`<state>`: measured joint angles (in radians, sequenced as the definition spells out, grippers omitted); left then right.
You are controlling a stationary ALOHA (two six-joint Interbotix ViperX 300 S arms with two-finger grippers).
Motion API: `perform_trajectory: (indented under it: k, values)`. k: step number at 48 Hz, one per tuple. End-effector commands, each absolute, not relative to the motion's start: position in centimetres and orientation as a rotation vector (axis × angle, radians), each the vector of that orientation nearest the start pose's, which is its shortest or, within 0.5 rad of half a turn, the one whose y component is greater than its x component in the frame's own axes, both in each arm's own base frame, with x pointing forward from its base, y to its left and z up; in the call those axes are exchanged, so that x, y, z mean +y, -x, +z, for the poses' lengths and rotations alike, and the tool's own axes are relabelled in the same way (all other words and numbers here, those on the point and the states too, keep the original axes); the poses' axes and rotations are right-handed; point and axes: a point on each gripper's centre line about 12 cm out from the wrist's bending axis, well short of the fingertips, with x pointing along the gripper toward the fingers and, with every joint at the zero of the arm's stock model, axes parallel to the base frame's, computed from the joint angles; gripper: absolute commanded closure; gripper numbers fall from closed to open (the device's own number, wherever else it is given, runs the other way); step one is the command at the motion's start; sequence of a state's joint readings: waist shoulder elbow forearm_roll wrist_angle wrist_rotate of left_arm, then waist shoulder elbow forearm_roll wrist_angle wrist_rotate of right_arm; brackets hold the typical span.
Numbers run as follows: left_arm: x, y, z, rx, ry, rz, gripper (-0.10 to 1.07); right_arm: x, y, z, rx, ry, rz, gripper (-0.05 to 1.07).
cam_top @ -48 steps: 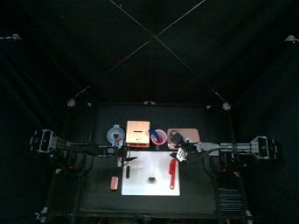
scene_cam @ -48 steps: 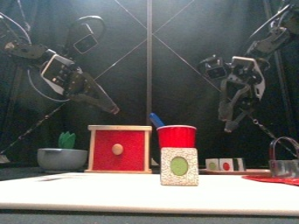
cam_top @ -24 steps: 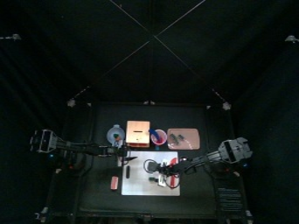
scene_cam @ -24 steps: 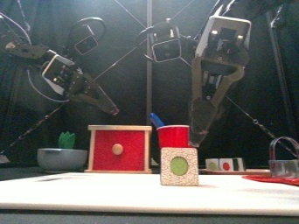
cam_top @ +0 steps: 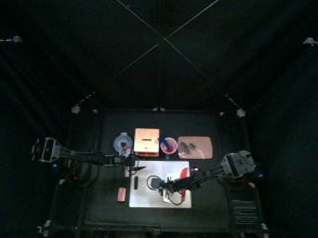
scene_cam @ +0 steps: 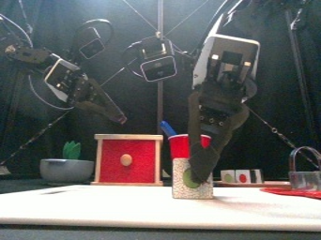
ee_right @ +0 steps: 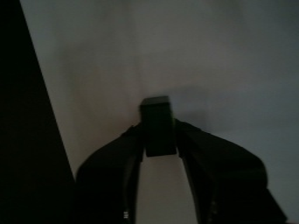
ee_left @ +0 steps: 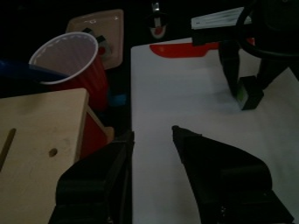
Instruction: Move cut sushi roll to plate
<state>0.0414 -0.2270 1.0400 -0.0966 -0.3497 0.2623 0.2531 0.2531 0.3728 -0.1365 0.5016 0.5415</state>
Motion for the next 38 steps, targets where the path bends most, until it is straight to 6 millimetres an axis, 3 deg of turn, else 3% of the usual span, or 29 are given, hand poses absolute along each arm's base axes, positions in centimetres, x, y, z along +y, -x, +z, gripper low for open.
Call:
perform_trajectory:
  k: [1, 8, 14, 23, 30, 38]
  values:
    - [1.8, -30.5, 16.9, 0.444, -0.162, 0.041, 0.18, 9.9, -42.2, 14.5, 1.060, -0.204, -0.059, 0.59]
    - [1.7, -30.4, 16.8, 0.447, -0.163, 0.038, 0.18, 8.2, -40.4, 16.9, 1.062, -0.182, -0.095, 0.59]
    - [1.6, -30.3, 16.7, 0.450, -0.163, 0.036, 0.18, 4.6, -37.6, 18.3, 1.101, -0.204, -0.189, 0.59]
    - [1.8, -30.2, 16.7, 0.452, -0.162, 0.040, 0.18, -1.9, -31.5, 19.4, 1.130, -0.274, -0.363, 0.59]
    - [1.8, -30.0, 16.5, 0.457, -0.157, 0.045, 0.18, -6.2, -26.0, 17.7, 1.157, -0.352, -0.512, 0.59]
    - [1.9, -30.0, 16.5, 0.459, -0.156, 0.047, 0.18, -8.4, -21.3, 14.6, 1.166, -0.446, -0.621, 0.59]
